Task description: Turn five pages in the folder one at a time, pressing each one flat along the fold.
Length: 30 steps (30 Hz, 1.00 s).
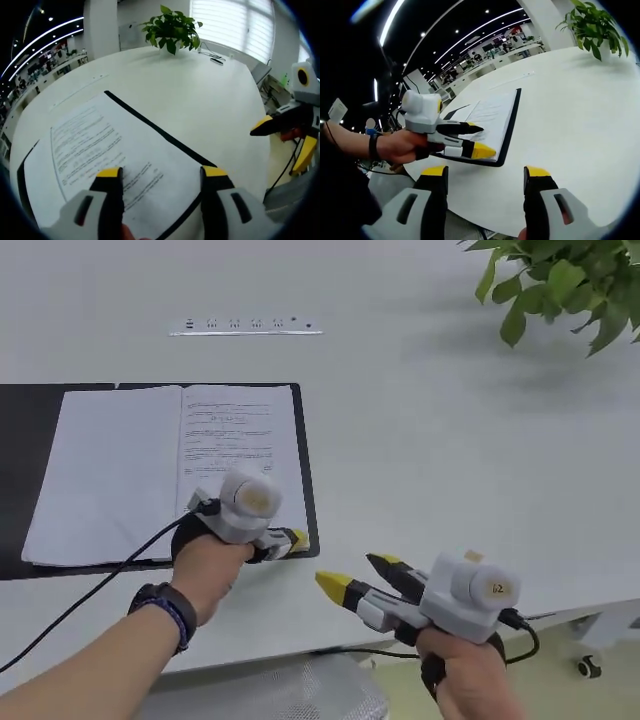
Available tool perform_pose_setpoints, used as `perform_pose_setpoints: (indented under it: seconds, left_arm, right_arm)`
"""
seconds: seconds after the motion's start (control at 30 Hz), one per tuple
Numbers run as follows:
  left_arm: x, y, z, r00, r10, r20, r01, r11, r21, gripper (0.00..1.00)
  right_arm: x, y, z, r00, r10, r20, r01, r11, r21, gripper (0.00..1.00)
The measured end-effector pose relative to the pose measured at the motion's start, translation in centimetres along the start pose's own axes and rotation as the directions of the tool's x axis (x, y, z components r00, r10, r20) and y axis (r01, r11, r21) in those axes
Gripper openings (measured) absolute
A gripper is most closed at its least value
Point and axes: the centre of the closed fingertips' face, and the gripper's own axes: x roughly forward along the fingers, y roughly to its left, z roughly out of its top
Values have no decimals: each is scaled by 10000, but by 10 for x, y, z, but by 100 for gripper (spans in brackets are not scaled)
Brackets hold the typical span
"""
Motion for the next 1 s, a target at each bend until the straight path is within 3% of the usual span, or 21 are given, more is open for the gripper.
perform_pose_setpoints:
  seconds: [0.6,0.87,1.0]
  left_arm:
    - [-3,12,1,9989,213,424,-204,9996,-219,47]
    - [-8,21,-1,9982,309,519,-270,9968,-751,36]
    - [-10,23,-3,9974,330,637,-266,9947,-989,34]
  right_arm:
    - [22,5,14,9992,367,-153,-371,9988,-309,56]
    - [38,7,22,9983,578,-108,-580,9981,-207,55]
    - [50,6,34,9974,706,116,-705,9975,-83,53]
